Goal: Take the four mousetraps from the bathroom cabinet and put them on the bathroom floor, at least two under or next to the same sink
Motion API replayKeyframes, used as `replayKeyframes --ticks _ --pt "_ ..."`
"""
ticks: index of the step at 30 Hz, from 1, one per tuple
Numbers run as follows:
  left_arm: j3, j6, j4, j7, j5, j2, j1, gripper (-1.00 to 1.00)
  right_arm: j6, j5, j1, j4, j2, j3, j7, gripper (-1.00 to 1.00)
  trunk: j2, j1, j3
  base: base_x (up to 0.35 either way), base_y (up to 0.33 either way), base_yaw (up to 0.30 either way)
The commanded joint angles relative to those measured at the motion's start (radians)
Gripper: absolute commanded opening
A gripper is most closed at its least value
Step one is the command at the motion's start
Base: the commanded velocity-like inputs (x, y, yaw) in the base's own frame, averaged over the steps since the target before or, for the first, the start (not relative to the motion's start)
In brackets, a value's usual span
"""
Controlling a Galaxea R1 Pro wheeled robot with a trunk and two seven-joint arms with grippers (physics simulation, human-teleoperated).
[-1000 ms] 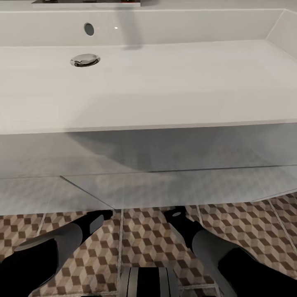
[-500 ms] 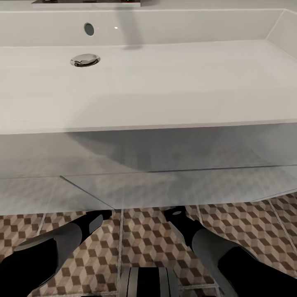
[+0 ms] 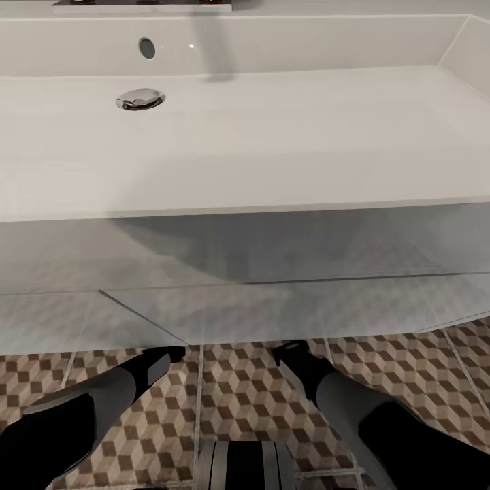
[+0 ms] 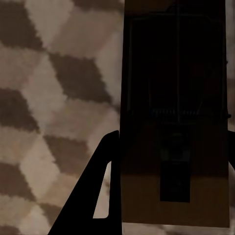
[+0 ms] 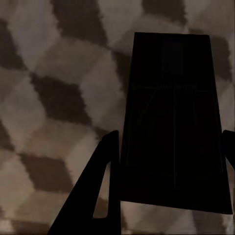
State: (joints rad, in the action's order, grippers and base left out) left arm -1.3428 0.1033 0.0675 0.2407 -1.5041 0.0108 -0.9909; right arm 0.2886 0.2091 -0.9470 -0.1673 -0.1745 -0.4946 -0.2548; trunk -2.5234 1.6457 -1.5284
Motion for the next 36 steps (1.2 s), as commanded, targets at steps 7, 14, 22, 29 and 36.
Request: replayKeyframes --ticks 7,14,22,29,36 --pt "-0.006 0.003 0.007 0.008 -0.003 0.000 -0.001 -1.00 0.023 0.015 -0.013 -0.001 0.000 -0.009 -0.006 -1.00 0.000 0.000 -0.001 0.000 0.000 0.000" --pt "-0.006 -0.002 0.009 0.008 -0.002 0.000 0.000 -1.00 0.024 0.016 -0.031 0.006 0.000 -0.007 -0.006 -1.00 0.000 0.000 -0.001 0.000 0.000 0.000" --pt "-0.006 -0.006 0.014 0.006 -0.002 -0.001 -0.001 -1.00 0.018 0.013 -0.032 0.006 0.000 -0.007 -0.006 -1.00 0.000 0.000 -0.001 0.000 0.000 0.000" --pt "-0.006 -0.007 0.019 0.005 -0.002 -0.001 -0.001 -1.00 0.017 0.013 -0.032 0.006 0.000 -0.007 -0.006 -1.00 0.000 0.000 -0.001 0.000 0.000 0.000" --pt "-0.007 -0.009 0.020 -0.001 -0.001 0.000 -0.001 -1.00 0.017 0.014 -0.032 0.007 0.000 -0.007 -0.006 -1.00 0.000 0.000 -0.001 0.000 0.000 0.000"
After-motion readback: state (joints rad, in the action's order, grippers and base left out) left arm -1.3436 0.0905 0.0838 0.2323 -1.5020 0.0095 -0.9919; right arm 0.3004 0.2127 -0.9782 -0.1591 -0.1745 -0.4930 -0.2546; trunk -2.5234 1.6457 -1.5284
